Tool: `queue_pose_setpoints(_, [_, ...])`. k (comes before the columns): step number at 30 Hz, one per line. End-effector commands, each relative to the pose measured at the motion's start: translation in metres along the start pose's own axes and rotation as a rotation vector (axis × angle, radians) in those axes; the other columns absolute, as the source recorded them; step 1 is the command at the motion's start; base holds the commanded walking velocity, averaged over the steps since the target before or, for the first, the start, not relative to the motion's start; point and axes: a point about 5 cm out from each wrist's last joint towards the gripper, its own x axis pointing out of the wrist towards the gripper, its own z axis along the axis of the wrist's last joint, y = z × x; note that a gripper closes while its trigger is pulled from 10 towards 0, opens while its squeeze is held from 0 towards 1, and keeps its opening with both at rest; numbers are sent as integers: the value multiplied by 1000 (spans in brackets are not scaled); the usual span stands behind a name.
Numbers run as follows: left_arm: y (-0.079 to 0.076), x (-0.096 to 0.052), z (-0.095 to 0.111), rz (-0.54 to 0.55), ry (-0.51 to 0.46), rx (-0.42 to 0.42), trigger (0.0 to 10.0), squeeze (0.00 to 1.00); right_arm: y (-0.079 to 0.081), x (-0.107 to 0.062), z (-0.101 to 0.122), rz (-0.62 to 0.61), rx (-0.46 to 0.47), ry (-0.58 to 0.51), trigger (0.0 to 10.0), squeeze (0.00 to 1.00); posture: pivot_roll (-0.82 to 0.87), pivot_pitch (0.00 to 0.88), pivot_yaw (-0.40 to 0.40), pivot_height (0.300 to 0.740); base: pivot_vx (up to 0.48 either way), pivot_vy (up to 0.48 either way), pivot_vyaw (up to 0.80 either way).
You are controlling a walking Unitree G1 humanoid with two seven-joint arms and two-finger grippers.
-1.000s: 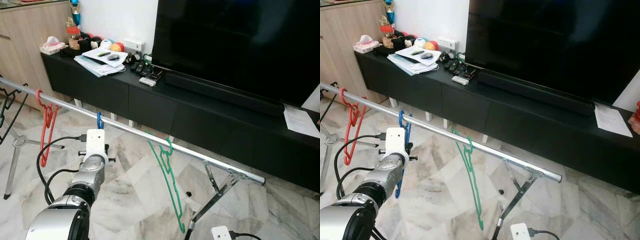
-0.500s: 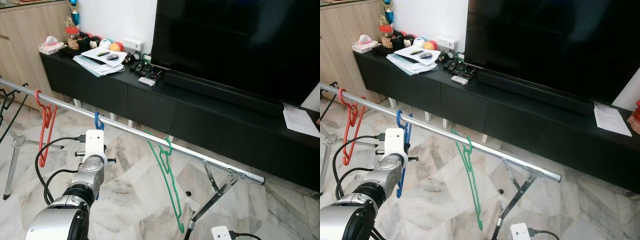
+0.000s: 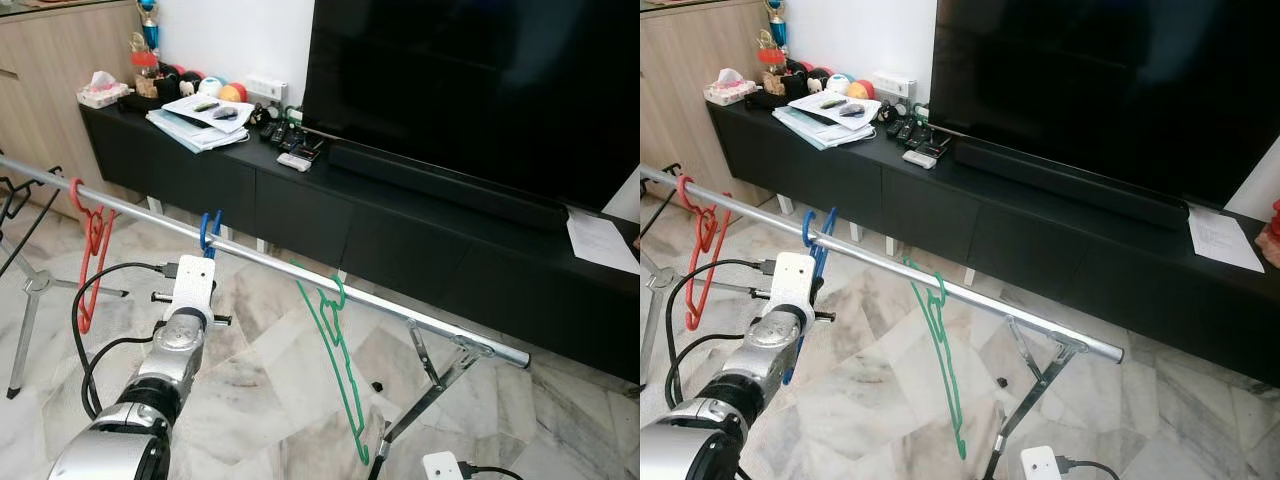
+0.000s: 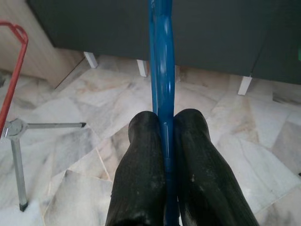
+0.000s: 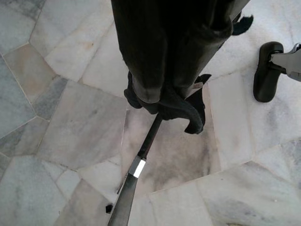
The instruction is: Hang hanger
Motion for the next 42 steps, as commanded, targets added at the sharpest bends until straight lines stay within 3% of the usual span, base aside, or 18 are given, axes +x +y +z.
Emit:
queue_pose_setpoints(1, [-2, -3, 2, -42, -59, 44, 0, 0, -5, -1, 2, -18, 6, -4, 10000, 0, 116, 26, -130, 740, 0, 0, 0])
queue_pose_setpoints(8, [4, -31, -22, -102, -140, 34, 196, 0, -7, -1, 1, -18, 2, -1, 10000, 0, 126, 34, -135, 740, 0, 0, 0])
queue_pose_setpoints(12, [3, -37, -25, -123, -160, 43, 431, 0, -7, -1, 1, -20, 2, -1, 10000, 0, 130, 35, -134, 740, 0, 0, 0])
queue_pose_setpoints(13, [1, -48, -30, -145, -180, 40, 745, 0, -8, -1, 0, -24, 4, 0, 10000, 0, 132, 36, -132, 740, 0, 0, 0])
queue_pose_setpoints(14, [0, -53, -33, -153, -185, 38, 1529, 0, -8, -1, 0, -26, 6, 1, 10000, 0, 133, 36, -130, 740, 0, 0, 0])
queue_pose_setpoints(15, [0, -57, -36, -155, -186, 37, 4706, 0, -8, -1, 0, -28, 6, 1, 10000, 0, 133, 36, -130, 740, 0, 0, 0])
queue_pose_setpoints(16, [0, -59, -38, -156, -185, 38, 4706, 0, -8, -1, 0, -28, 7, 1, 10000, 0, 133, 36, -130, 740, 0, 0, 0])
queue_pose_setpoints(17, [0, -61, -40, -154, -185, 38, 6627, 0, -8, -1, 0, -29, 7, 1, 10000, 0, 131, 36, -130, 740, 0, 0, 0])
queue_pose_setpoints(18, [1, -64, -41, -145, -190, 29, 10000, 0, -9, -1, 0, -30, 7, 1, 10000, 0, 133, 37, -130, 740, 0, 0, 0])
queue_pose_setpoints(29, [13, -86, -45, -77, -243, -64, 10000, 0, -8, -2, -2, -34, 8, 3, 10000, 0, 140, 23, -118, 740, 0, 0, 0])
queue_pose_setpoints(34, [15, -87, -57, -74, -191, -47, 10000, 0, -7, -1, -2, -35, 9, 3, 10000, 0, 142, 20, -113, 740, 0, 0, 0])
queue_pose_setpoints(35, [17, -87, -65, -67, -154, -40, 10000, 0, -7, -1, -2, -36, 10, 3, 10000, 0, 141, 20, -112, 740, 0, 0, 0])
queue_pose_setpoints(38, [32, -92, -108, 21, 60, -122, 10000, 0, -6, -1, -2, -40, 17, 2, 10000, 0, 140, 25, -112, 740, 0, 0, 0])
queue_pose_setpoints(42, [35, -111, -158, 31, 302, -99, 10000, 0, -6, -1, -2, -46, 21, 3, 10000, 0, 139, 24, -109, 740, 0, 0, 0])
